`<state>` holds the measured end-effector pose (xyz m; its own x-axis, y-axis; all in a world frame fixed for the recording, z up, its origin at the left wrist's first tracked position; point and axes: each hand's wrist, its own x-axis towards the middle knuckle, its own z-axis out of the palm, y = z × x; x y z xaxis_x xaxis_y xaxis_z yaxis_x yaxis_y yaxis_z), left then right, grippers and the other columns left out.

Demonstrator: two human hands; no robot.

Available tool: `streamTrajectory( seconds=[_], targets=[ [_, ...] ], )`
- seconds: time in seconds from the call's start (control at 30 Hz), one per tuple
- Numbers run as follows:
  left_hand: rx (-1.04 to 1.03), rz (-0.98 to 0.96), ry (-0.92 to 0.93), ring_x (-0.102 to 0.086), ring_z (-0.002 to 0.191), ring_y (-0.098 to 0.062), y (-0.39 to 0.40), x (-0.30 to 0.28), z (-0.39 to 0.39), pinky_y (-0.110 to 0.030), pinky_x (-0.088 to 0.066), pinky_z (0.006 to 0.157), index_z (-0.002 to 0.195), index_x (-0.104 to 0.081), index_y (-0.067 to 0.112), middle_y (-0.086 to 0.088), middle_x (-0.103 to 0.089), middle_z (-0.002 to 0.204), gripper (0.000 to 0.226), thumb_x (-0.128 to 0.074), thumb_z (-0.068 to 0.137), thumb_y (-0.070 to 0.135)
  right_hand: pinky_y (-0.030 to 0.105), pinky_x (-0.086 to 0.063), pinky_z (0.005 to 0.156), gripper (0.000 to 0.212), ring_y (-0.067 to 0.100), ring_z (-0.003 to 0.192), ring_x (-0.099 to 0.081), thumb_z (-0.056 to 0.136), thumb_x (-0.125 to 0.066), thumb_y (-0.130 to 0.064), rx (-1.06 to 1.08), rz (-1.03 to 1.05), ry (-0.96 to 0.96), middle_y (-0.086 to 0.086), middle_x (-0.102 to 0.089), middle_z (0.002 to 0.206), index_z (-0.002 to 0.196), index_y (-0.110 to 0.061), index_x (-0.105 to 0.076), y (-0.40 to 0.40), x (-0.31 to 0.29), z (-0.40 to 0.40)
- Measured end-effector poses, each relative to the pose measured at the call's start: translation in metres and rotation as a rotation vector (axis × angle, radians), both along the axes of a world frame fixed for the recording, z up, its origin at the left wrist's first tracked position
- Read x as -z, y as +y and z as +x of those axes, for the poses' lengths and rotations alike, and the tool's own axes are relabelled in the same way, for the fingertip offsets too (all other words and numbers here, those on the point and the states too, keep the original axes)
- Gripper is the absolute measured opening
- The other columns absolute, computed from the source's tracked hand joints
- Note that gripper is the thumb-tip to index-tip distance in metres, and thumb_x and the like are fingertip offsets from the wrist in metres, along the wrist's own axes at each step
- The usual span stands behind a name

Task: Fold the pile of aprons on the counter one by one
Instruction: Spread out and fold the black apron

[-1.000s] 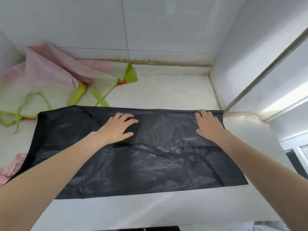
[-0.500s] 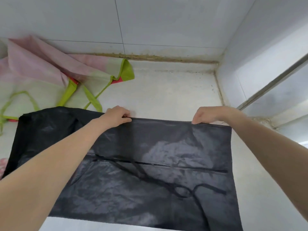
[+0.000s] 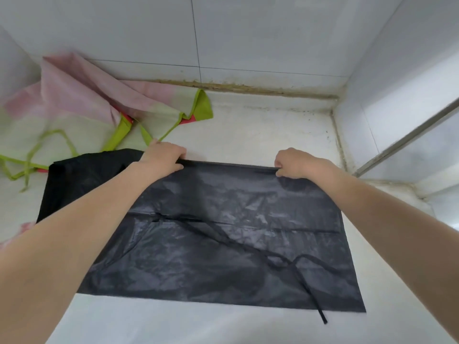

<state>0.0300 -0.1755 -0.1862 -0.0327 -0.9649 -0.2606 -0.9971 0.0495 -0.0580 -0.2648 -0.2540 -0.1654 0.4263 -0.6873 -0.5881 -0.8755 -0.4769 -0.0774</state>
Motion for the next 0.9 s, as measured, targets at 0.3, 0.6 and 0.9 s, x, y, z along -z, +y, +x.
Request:
streamTrajectory(
  seconds=[0.3,0.6,0.9],
  targets=[
    [0.067,-0.439,0.024,-0.059,0.086,-0.029,0.051,-0.055,-0.009,-0.036,-0.028,0.086,0.088,-0.060,0.009,-0.007,-0.064,0.088,0.011,-0.065,0.082,0.017,0.024,-0.028,0.049,0.012,0.023,0.069,-0.043,0.085,-0.058,-0.007,-0.070,-0.145,0.115,0.003,-0.043,0.076,0.082,-0.007,-0.046,0.038,-0.082,-0.001],
    [0.421,-0.108,-0.066,-0.057,0.054,-0.020,0.187,0.003,-0.056,-0.034,-0.030,0.069,0.061,-0.057,0.017,0.001,-0.055,0.056,0.042,-0.086,0.037,0.035,0.036,-0.037,0.097,0.037,0.028,0.125,-0.039,0.092,-0.050,-0.009,-0.193,-0.332,0.386,0.012,-0.044,0.133,0.129,-0.008,-0.046,0.149,-0.010,-0.028],
    [0.264,0.238,-0.087,-0.038,0.114,-0.021,0.196,0.020,-0.048,-0.037,-0.037,0.093,0.111,-0.049,0.013,-0.001,-0.045,0.115,0.026,-0.042,0.091,0.027,0.043,-0.040,0.097,0.035,0.030,0.117,-0.036,0.084,-0.060,-0.004,-0.081,-0.338,0.531,0.011,-0.035,0.127,0.119,-0.010,-0.053,0.187,0.032,-0.029]
  ],
)
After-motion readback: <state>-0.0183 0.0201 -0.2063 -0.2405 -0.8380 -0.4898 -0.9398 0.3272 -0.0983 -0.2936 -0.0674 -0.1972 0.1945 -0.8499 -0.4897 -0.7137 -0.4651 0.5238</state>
